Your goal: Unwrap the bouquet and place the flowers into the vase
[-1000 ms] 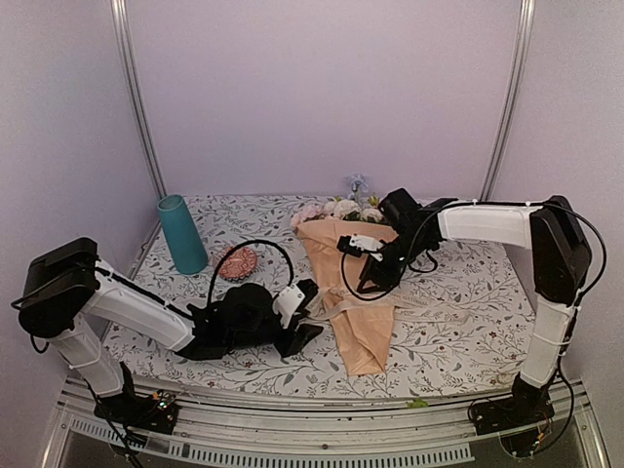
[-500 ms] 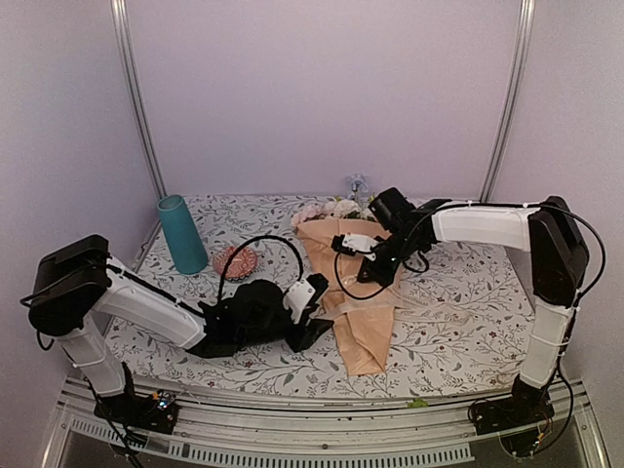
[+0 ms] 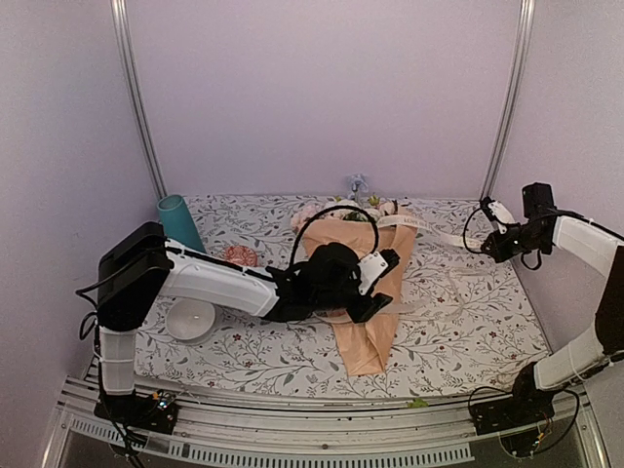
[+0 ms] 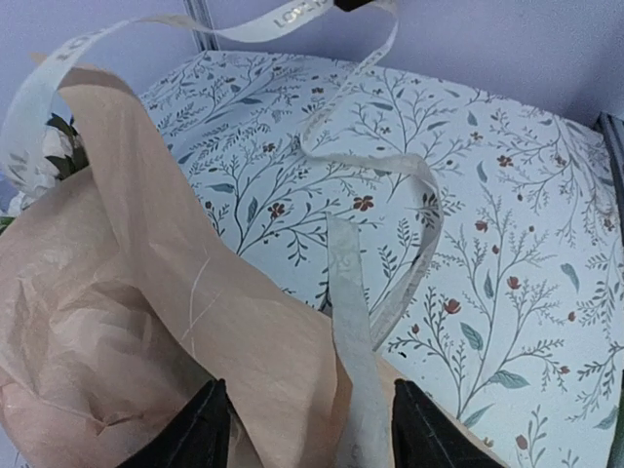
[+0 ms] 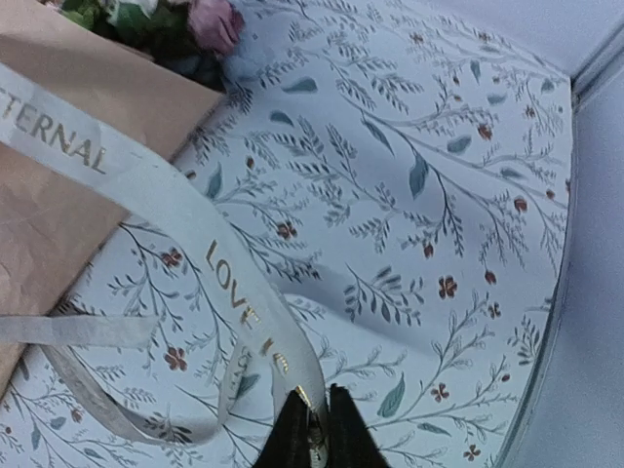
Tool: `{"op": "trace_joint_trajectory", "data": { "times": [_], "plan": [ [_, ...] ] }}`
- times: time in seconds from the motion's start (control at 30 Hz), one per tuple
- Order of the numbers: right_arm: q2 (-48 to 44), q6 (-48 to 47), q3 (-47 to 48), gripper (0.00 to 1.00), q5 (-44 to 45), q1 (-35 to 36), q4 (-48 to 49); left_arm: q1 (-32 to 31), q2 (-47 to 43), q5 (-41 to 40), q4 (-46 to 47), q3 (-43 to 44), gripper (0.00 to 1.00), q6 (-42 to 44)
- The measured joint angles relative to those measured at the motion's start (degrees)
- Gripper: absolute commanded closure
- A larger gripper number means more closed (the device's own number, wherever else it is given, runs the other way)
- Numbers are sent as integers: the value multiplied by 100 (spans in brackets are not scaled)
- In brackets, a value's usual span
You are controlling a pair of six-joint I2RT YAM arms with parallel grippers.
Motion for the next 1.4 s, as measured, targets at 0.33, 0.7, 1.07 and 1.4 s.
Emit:
{"op": "trace_joint_trajectory", "data": {
  "times": [0.33,0.7,1.07,1.4],
  "plan": [
    [35,588,-549,38,-1034,-1084,-120,-151,446,-326,-1482,1102,43,444],
    [-476,-428,-494,42,-2509,-378,-608,-203,-1008,-575,-2155,-188,34,35],
    [417,-1635,-481,28,-1954,2485,-612,-179,-1930,369,-1847,-1108,40,-120],
    [1421,-1665,-616,29,-459,3309,361,-179,-2452,214,-1091,-1976,39,-479]
  ]
}}
